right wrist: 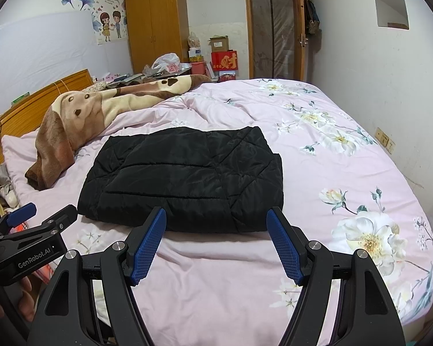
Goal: Fold large clothes
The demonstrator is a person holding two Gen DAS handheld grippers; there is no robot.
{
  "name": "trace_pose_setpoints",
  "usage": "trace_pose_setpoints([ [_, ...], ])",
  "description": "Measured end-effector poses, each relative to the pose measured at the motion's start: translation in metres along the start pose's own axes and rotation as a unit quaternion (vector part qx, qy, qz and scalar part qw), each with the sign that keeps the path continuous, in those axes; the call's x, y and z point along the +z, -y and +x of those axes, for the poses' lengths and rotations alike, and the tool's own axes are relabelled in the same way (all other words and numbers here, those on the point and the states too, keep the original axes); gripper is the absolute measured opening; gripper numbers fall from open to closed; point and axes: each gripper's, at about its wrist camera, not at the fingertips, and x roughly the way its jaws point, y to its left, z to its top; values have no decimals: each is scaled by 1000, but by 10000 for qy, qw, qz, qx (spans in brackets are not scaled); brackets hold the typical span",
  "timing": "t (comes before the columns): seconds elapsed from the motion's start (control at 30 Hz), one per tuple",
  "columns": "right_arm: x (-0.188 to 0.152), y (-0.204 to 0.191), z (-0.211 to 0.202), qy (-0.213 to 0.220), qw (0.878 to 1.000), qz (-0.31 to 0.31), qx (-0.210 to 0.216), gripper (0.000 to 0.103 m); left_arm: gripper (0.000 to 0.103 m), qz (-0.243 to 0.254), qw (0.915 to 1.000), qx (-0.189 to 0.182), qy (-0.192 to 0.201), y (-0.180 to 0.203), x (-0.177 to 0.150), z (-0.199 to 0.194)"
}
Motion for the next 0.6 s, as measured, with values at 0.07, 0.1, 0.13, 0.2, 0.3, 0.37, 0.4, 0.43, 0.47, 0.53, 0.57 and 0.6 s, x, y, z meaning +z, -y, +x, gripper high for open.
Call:
trace_pose_setpoints([
  [0.07, 0, 0, 0, -3, 10000, 6, -1, 72, 93, -5, 10000, 4, 1, 1, -1, 0],
  [0.1, 0, 0, 0, -1, 10000, 3, 2, 72, 93, -6, 10000, 7, 3, 1, -1, 0],
  [0.13, 0, 0, 0, -5, 10000, 0, 4, 72, 93, 3, 10000, -5, -4, 0, 0, 0],
  [0.2, 0, 0, 0, -1, 10000, 1, 3, 72, 93, 3, 10000, 1, -1, 0, -1, 0],
  [0.3, 0, 0, 0, 0, 10000, 1, 0, 72, 93, 5, 10000, 1, 1, 0, 0, 0],
  [0.37, 0, 0, 0, 0, 10000, 5, 4, 72, 93, -3, 10000, 7, -4, 1, -1, 0],
  [0.4, 0, 0, 0, -6, 10000, 5, 2, 72, 93, 1, 10000, -1, -4, 0, -1, 0],
  [0.43, -1, 0, 1, -8, 10000, 11, -4, 72, 93, 2, 10000, -4, -7, 0, -1, 0],
  [0.47, -2, -1, 1, -9, 10000, 14, -3, 72, 93, -2, 10000, 6, 2, 1, -1, 0],
  [0.53, -1, 0, 1, -8, 10000, 7, -1, 72, 93, -3, 10000, -6, -10, 1, -1, 1],
  [0.57, -1, 0, 1, -10, 10000, 8, -3, 72, 93, -6, 10000, -1, -6, 1, -1, 0],
  [0.6, -1, 0, 1, -6, 10000, 15, 1, 72, 93, -2, 10000, -3, -6, 1, -1, 1],
])
